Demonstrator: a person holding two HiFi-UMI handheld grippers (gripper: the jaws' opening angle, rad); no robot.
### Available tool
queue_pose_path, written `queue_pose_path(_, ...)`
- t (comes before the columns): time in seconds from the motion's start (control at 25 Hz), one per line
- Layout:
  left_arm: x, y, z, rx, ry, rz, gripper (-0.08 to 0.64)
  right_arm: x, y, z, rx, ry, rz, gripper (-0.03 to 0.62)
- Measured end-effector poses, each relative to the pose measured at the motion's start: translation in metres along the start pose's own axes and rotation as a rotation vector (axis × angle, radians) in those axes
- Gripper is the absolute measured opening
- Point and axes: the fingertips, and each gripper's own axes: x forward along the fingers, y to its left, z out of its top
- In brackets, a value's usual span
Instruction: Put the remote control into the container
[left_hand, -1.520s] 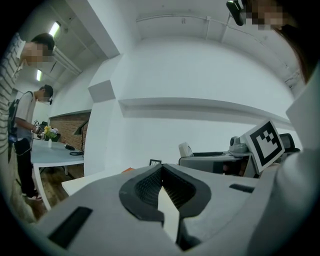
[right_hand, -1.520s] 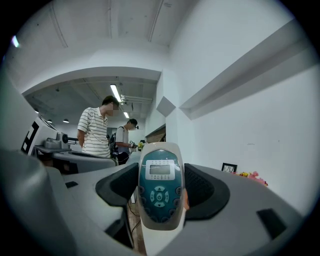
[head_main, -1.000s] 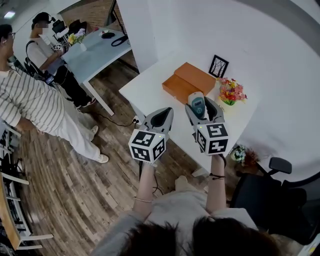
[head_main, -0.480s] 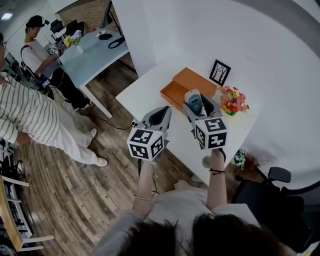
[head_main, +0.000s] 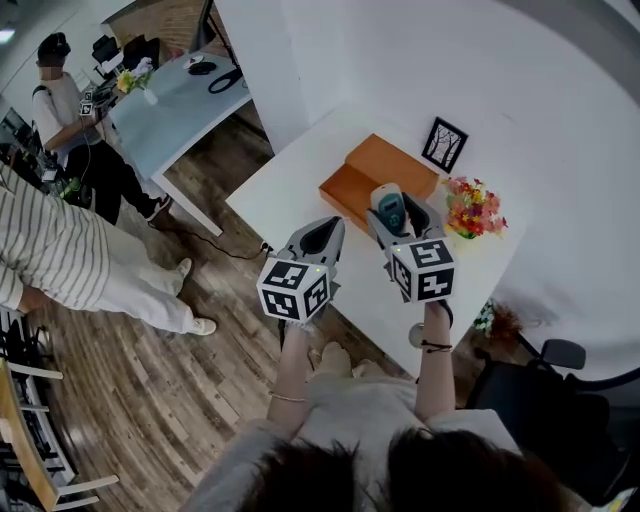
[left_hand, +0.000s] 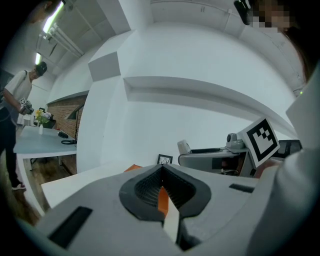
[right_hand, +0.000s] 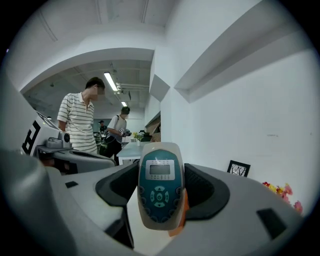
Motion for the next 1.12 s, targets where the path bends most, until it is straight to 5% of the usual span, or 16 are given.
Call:
queue_pose_path(0.64, 0.095, 0.092, 0.002, 0.003, 0.108, -0.254, 0.003, 0.096, -0.046, -0.008, 0.085, 0.059, -0.238, 0.282)
queue_pose_path(1.12, 0.121, 0.111, -0.023, -0.018, 0.203, -0.355, 0.003, 0.130, -0.045, -0.026, 0.101, 0.131, -0.276, 0.282)
